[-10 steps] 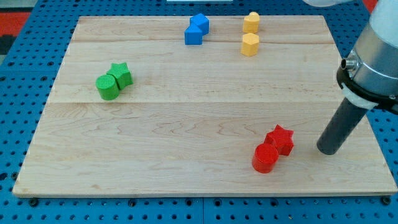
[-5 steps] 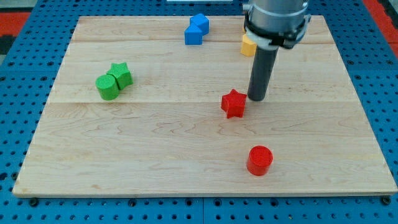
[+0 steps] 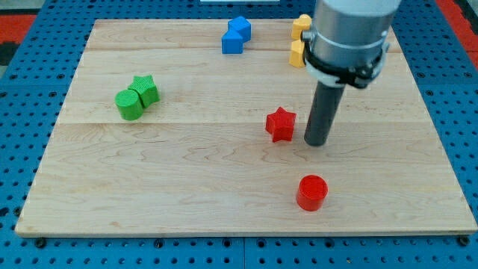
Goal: Place the red star vertically to the yellow hexagon
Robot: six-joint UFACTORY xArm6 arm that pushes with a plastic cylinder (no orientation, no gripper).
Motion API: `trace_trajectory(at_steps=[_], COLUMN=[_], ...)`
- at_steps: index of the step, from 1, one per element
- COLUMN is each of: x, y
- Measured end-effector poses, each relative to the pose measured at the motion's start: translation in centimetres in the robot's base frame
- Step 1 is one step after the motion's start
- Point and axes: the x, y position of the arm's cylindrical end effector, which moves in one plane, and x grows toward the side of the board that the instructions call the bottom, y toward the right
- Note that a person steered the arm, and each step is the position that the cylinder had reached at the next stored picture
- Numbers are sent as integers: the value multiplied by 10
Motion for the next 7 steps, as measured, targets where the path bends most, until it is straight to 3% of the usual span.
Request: trace_trajectory(at_steps=[1, 2, 3, 4, 5, 7], x=[-15, 35, 34, -7, -60, -66], y=[23, 20, -55, -44, 15, 55])
